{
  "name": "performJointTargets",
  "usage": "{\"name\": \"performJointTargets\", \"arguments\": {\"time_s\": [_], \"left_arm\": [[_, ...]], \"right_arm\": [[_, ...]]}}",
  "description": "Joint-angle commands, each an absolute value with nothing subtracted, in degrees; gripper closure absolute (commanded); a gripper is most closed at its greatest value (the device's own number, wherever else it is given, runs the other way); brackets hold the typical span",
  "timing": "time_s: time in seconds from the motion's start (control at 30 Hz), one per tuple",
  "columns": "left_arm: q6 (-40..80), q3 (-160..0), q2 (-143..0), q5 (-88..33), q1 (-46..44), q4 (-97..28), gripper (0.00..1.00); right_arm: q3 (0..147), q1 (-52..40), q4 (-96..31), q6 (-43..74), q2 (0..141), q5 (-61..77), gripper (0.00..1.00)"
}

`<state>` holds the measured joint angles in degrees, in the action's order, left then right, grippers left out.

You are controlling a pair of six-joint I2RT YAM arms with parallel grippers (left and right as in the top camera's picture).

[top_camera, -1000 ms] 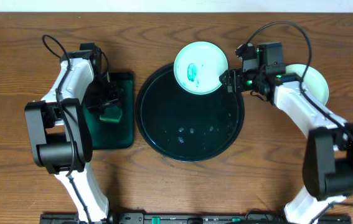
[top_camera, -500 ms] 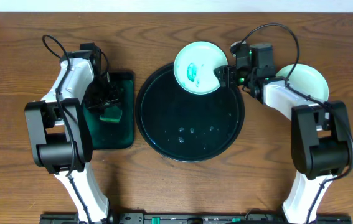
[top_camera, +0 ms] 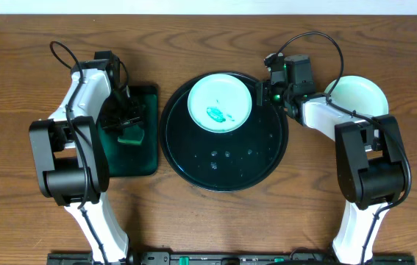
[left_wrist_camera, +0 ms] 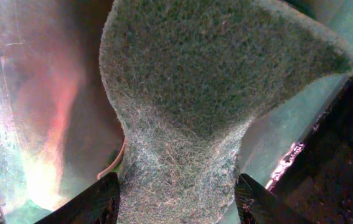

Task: Clean dirty plates on tray and stack at the side
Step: 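Release the plate and move the right gripper to the last plate's rim, then grip the last plate's rim and drag it toward the tray center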

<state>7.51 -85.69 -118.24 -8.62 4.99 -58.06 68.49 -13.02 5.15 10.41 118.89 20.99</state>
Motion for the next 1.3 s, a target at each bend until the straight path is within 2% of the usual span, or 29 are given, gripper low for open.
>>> {"name": "performJointTargets", "arguments": {"time_s": [0.0,0.13,0.17,0.2,0.23,0.27,0.3,0.47,0.53,0.57,0.7,1.13,1.23,1.27], "left_arm": [[7.81,-85.34,-117.67,-8.32,5.02,-58.5,0.4],[7.81,-85.34,-117.67,-8.32,5.02,-58.48,0.4],[7.81,-85.34,-117.67,-8.32,5.02,-58.46,0.4],[7.81,-85.34,-117.67,-8.32,5.02,-58.48,0.4],[7.81,-85.34,-117.67,-8.32,5.02,-58.46,0.4],[7.81,-85.34,-117.67,-8.32,5.02,-58.46,0.4],[7.81,-85.34,-117.67,-8.32,5.02,-58.46,0.4],[7.81,-85.34,-117.67,-8.32,5.02,-58.43,0.4],[7.84,-85.34,-117.67,-8.32,5.02,-58.43,0.4],[7.84,-85.34,-117.67,-8.32,5.02,-58.43,0.4],[7.84,-85.34,-117.67,-8.34,5.02,-58.46,0.4],[7.84,-85.34,-117.67,-8.34,5.02,-58.5,0.4],[7.84,-85.34,-117.67,-8.34,5.02,-58.5,0.4],[7.84,-85.34,-117.67,-8.34,5.02,-58.5,0.4]], "right_arm": [[68.4,-13.23,3.99,12.84,118.43,21.47,0.99],[68.4,-13.28,1.65,12.78,115.5,22.26,0.99],[68.4,-13.28,1.13,12.8,114.67,23.2,0.96],[68.4,-13.3,0.62,12.8,113.78,24.56,0.87],[68.4,-13.34,0.16,12.8,112.9,25.96,0.68],[68.4,-13.39,-0.36,12.8,111.96,27.27,0.44],[68.4,-13.56,-1.06,12.8,110.89,28.25,0.35],[68.42,-14.92,-6.0,13.72,107.09,28.45,0.34],[68.4,-15.9,-9.19,17.61,107.04,25.87,0.36],[68.4,-16.84,-12.1,20.23,107.59,22.26,0.41],[68.4,-19.59,-17.17,24.95,109.86,13.26,0.41],[68.4,-22.96,-7.66,32.6,120.18,8.8,0.38],[68.4,-22.85,-5.87,32.51,120.68,8.12,0.39],[68.4,-22.87,-5.26,32.45,120.68,7.25,0.42]]}}
